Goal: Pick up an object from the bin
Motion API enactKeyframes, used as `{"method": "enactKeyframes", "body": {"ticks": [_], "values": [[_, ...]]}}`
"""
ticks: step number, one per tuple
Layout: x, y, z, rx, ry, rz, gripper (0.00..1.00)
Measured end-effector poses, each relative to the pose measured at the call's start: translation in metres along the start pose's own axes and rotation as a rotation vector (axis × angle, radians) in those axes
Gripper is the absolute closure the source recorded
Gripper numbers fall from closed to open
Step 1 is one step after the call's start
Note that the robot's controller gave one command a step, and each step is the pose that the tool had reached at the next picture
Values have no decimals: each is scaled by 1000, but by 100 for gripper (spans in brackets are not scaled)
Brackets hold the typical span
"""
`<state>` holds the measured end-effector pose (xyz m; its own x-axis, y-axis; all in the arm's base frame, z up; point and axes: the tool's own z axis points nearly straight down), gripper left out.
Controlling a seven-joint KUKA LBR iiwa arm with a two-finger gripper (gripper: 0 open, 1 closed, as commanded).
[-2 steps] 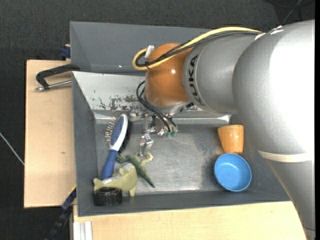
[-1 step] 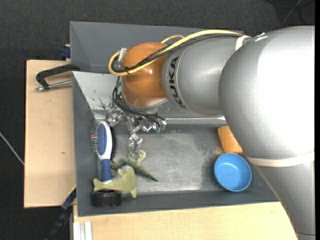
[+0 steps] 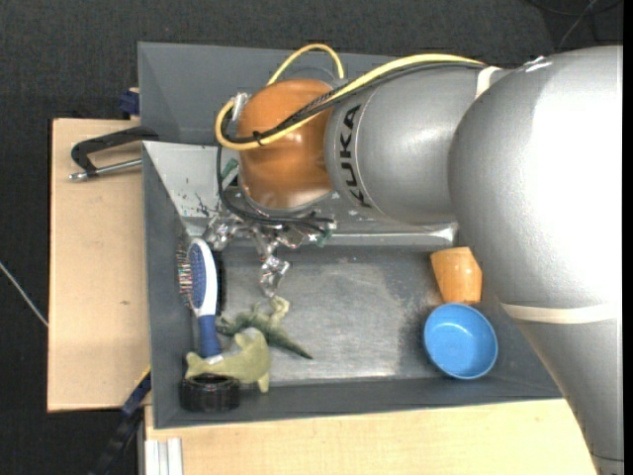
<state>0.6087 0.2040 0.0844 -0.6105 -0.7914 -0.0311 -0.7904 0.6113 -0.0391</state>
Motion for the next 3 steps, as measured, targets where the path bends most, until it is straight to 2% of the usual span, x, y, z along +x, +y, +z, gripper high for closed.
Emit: {"method": "enactKeyframes", "body": {"ticks": [1, 2, 3], "values": [[3, 40, -142, -31, 10, -129, 0], [9, 30, -7, -50, 23, -480, 0], [7, 29, -10, -45, 18, -478, 100]]}}
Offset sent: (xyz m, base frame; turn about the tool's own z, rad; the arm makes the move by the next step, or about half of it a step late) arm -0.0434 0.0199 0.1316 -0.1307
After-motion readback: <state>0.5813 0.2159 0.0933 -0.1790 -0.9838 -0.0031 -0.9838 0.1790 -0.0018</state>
